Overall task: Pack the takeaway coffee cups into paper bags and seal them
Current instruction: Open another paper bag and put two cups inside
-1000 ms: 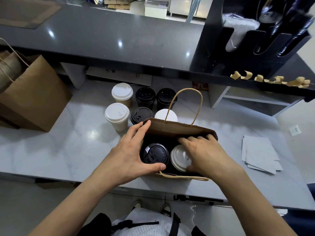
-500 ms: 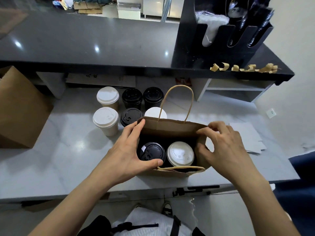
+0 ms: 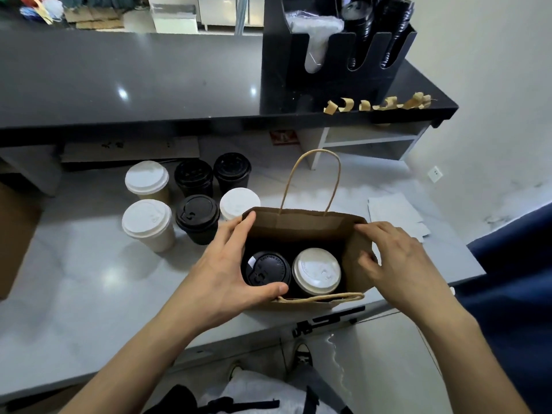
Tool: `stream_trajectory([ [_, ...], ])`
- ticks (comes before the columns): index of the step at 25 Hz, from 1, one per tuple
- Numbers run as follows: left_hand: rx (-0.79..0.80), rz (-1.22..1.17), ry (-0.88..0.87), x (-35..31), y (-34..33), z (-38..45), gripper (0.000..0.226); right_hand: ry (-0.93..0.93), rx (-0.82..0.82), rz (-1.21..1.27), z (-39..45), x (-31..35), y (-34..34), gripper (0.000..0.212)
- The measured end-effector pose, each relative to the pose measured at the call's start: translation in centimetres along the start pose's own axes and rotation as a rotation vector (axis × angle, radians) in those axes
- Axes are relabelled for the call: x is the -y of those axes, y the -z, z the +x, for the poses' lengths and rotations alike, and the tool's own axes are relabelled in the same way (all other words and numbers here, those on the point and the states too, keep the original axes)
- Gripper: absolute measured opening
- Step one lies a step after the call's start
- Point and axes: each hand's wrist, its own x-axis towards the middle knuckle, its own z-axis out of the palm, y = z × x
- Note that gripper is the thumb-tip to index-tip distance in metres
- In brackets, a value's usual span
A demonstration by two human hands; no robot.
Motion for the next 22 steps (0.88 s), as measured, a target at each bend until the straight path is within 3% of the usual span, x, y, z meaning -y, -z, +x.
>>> stream_trajectory([
  [8,-0.043,-0.005,0.033,-3.5,-3.3,3.5,0.125,0.021,0.048,0.041,3.6,-5.5,1.8,0.047],
  [22,-0.154,0.031,0.220,-7.8,-6.7,10.4,0.125,0.269,0.038,0.112,13.7,-12.5,2.2,0.039],
])
